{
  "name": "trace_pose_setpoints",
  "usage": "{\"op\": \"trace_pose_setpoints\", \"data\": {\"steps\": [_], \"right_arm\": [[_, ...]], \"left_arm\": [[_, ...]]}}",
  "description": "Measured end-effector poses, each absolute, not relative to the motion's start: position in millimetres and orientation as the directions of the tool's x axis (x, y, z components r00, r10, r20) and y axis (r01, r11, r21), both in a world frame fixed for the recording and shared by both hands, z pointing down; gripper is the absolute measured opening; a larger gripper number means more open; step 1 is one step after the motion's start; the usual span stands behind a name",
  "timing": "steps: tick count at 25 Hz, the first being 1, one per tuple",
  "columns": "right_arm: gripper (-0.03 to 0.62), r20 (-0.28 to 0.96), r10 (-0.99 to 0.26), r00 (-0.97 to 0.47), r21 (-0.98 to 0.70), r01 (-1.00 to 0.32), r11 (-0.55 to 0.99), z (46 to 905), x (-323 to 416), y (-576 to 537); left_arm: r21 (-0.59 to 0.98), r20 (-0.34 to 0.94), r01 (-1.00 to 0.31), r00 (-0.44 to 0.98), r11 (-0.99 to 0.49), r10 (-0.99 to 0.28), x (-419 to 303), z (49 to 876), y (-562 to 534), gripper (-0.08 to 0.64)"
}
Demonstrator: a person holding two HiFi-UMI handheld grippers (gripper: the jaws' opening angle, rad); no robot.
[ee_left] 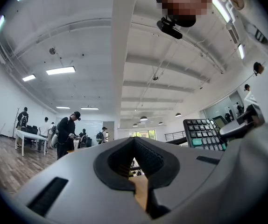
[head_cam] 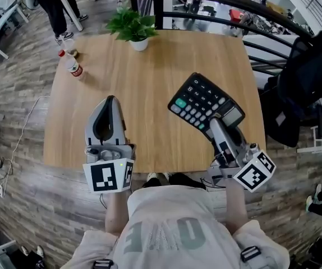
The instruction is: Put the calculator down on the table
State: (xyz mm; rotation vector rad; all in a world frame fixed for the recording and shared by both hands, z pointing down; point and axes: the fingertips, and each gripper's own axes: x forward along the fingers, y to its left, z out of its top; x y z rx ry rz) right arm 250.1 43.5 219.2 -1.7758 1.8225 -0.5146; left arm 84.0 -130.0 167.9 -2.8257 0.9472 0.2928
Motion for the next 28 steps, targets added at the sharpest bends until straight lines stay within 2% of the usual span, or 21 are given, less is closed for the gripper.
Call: {"op": "trace_pose_setpoints", "data": {"steps": [13,17,22,28], "right_arm": [[0.107,0.002,-0.984,-0.181,-0.527,-0.836,0.153,209,288,4],[0.107,0.090,-0.966,-0.241,-0.460,-0.871,0.175,205,287,-14],[0.107,0.221,-0.911,-0.347,-0.400,-0.885,0.240,218,276,-52],[0.107,0.356,-0.772,-0.527,-0.310,-0.846,0.434,243,248,-88]], "left_arm": [[-0.070,-0.215,-0.662,0.740,-0.746,-0.637,97,177,-149,0.008],[-0.079,-0.212,-0.667,0.737,-0.741,-0.641,90,178,-158,0.008],[-0.044,-0.169,-0.702,0.706,-0.710,-0.688,68,194,-177,0.008],[-0.042,-0.165,-0.746,0.661,-0.664,-0.732,39,199,-183,0.008]]}}
